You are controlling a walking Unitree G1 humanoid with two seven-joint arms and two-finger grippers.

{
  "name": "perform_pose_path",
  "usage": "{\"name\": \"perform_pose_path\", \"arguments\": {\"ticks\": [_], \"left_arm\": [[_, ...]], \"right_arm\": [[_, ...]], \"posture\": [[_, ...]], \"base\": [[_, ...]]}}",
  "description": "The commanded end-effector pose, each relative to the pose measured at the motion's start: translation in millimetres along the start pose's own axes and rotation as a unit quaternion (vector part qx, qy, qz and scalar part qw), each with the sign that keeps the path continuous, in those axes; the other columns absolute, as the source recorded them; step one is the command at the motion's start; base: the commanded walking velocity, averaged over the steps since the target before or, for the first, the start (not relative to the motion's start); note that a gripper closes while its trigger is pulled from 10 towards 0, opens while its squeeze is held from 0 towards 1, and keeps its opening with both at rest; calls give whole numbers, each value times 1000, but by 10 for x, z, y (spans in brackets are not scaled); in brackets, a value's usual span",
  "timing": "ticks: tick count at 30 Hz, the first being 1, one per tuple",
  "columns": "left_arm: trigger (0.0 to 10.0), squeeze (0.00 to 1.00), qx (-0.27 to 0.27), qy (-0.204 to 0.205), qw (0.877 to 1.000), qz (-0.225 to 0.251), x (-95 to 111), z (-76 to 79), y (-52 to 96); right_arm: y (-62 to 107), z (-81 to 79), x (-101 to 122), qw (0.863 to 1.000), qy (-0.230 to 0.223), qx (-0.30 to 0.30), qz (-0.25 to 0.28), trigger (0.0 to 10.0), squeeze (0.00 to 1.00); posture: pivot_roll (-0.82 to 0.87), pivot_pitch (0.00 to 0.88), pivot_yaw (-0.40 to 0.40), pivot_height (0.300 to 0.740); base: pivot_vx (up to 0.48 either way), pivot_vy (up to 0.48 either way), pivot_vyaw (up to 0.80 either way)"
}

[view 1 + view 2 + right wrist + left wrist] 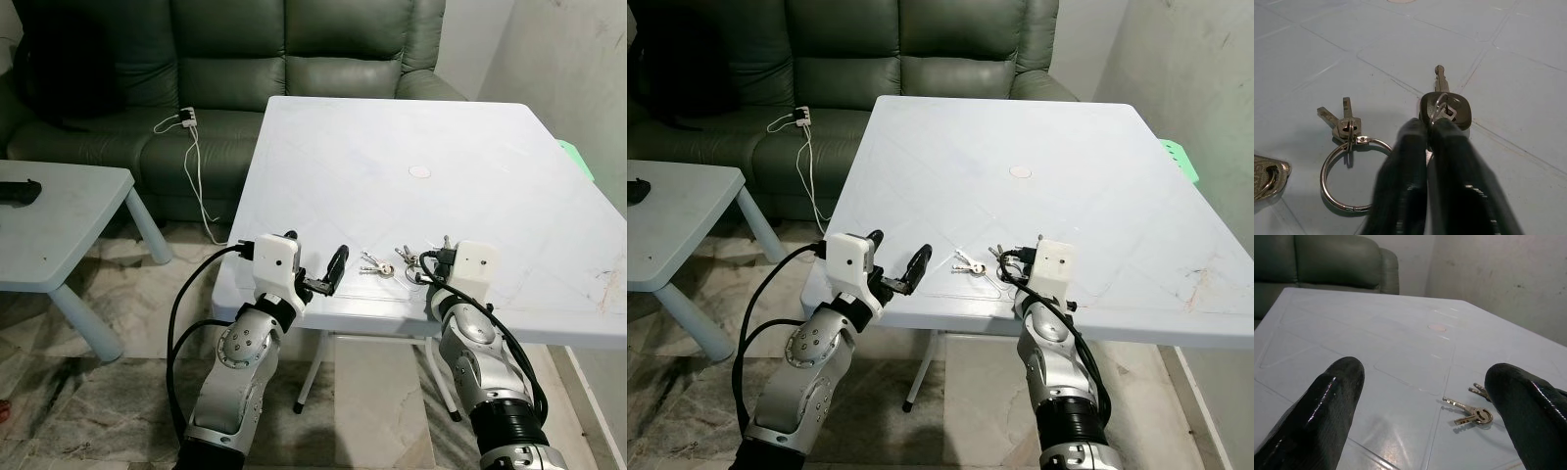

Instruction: Hang keys on a hook

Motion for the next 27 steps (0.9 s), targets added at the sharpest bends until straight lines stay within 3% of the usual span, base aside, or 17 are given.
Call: {"name": "perform_pose_path", "arguments": {"ticks": [1, 7, 8, 9, 10, 12, 13, 16, 17, 27], "left_arm": [[10000, 0, -3, 15, 1000, 6, 12, 78, -12], [10000, 0, -3, 16, 1000, 7, 11, 86, -14], [10000, 0, -3, 17, 1000, 7, 11, 90, -14], [10000, 0, -3, 17, 1000, 7, 11, 90, -14], [10000, 0, -4, 18, 1000, 7, 10, 92, -14], [10000, 0, -4, 18, 1000, 7, 9, 93, -15], [10000, 0, -4, 18, 1000, 7, 12, 96, -16], [10000, 0, -4, 19, 1000, 7, 12, 95, -17], [10000, 0, -3, 20, 1000, 7, 15, 94, -18], [10000, 0, -5, 22, 1000, 8, 12, 103, -26]], "right_arm": [[-26, 20, 25, 1000, 10, -8, -3, 0, 0], [-36, 32, 25, 1000, 17, -14, -4, 0, 0], [-36, 37, 36, 1000, 22, -18, 1, 1529, 0], [-36, 37, 36, 1000, 22, -18, 1, 1529, 0], [-39, 39, 39, 999, 25, -20, 1, 10000, 0], [-43, 36, 31, 1000, 10, -17, -3, 10000, 0], [-53, 52, 12, 1000, -17, -19, -12, 10000, 1000], [-58, 88, 26, 999, 14, -38, -10, 10000, 1000], [-73, 78, -6, 999, 16, -30, -27, 10000, 0], [-103, 53, 45, 999, 24, -36, -16, 10000, 0]], "posture": [[4, 25, -73, 740], [4, 20, -75, 740], [5, 17, -76, 740], [5, 17, -76, 740], [5, 17, -75, 740], [7, 15, -76, 740], [7, 15, -76, 740], [8, 13, -77, 740], [8, 13, -77, 740], [8, 1, -77, 740]], "base": [[0, 0, 0], [0, 0, 0], [0, 0, 0], [0, 0, 0], [0, 0, 0], [0, 0, 0], [0, 0, 0], [0, 0, 0], [0, 0, 0], [0, 0, 0]]}}
Point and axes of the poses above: a point about 5 cm out from each wrist's last joint towards the gripper, its own y axis pointing back from the gripper into the wrist, its own x axis along the axis of the wrist's last joint, z = x × y, the point moved 1 cm from there along -y, pointing out of the wrist towards the gripper, and after that the axes turned 11 degrees about y, right-handed, at the moved point
